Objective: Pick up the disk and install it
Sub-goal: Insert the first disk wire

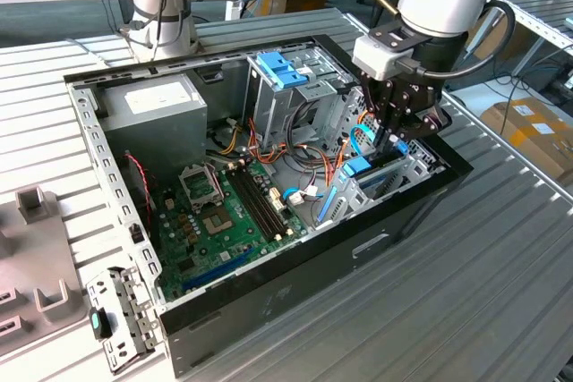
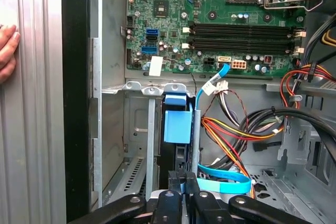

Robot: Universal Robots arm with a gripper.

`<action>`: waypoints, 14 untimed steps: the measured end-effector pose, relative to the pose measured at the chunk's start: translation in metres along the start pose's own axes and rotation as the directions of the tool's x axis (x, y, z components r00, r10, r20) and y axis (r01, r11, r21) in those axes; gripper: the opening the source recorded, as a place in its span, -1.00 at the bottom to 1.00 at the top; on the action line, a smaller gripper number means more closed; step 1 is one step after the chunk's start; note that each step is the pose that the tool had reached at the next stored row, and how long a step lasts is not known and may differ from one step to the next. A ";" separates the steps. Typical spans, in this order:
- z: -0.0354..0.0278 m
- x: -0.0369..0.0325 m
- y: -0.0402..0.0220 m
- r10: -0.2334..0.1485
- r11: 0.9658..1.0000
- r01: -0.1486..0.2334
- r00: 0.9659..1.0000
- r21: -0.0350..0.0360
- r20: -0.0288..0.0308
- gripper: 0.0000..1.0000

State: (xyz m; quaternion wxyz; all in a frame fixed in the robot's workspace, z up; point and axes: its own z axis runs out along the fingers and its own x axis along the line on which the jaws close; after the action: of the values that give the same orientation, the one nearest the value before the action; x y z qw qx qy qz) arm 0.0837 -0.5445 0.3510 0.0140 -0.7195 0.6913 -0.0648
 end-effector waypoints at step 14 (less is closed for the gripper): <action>0.0000 -0.0005 0.0004 0.017 1.000 -0.017 1.000 -0.003 -0.002 -0.68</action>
State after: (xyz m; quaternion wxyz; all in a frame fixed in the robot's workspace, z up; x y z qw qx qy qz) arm 0.0833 -0.5440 0.3509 0.0128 -0.7136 0.6975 -0.0644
